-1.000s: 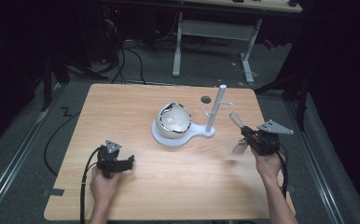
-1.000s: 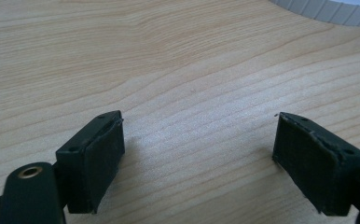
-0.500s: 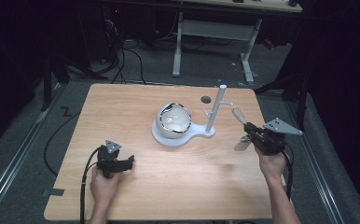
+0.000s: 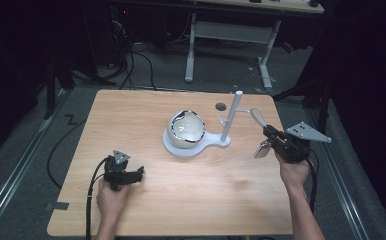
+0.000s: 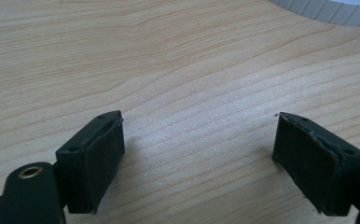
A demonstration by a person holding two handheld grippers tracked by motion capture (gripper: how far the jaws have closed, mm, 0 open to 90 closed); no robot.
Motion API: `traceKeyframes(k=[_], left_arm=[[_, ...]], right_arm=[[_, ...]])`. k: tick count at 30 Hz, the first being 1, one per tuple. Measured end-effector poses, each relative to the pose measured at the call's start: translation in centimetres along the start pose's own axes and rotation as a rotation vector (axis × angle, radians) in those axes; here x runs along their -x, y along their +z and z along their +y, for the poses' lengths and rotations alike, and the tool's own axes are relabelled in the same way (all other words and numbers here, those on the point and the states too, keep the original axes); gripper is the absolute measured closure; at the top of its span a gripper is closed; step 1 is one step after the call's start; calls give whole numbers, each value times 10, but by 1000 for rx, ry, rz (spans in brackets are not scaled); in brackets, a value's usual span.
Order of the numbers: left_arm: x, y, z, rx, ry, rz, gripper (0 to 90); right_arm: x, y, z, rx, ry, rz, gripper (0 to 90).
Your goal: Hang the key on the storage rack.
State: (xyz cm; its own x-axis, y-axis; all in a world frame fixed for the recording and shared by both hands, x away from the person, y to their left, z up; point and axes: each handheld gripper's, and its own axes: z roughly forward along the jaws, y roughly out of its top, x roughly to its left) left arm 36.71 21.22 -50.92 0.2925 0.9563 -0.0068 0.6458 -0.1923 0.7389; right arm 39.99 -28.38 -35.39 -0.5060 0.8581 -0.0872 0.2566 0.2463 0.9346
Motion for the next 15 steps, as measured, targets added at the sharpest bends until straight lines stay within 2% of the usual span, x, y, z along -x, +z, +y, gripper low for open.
traceKeyframes(k=[6, 15], left_arm=[[0, 0, 0, 0, 0, 0, 169], [0, 0, 0, 0, 0, 0, 169]], right_arm=[[-3, 0, 7, 28, -4, 4, 824], [-9, 10, 9, 13, -12, 24, 823]])
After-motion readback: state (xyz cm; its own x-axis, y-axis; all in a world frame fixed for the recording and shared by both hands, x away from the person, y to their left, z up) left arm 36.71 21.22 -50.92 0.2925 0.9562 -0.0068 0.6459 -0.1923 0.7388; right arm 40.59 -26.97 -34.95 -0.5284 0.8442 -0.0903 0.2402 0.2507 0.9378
